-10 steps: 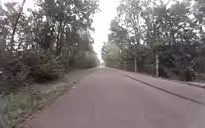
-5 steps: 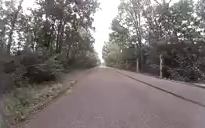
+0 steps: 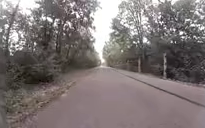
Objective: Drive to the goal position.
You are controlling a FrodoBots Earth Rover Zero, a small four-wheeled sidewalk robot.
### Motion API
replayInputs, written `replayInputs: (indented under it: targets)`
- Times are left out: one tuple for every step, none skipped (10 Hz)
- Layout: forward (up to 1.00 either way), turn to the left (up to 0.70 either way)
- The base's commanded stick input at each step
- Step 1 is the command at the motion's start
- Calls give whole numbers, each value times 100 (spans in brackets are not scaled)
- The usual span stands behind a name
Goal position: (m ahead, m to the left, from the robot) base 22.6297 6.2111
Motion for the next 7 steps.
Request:
replayInputs:
  targets:
    - [70, 0]
    - [70, 0]
    - [70, 0]
    - [70, 0]
    - [70, 0]
    - [70, 0]
    - [70, 0]
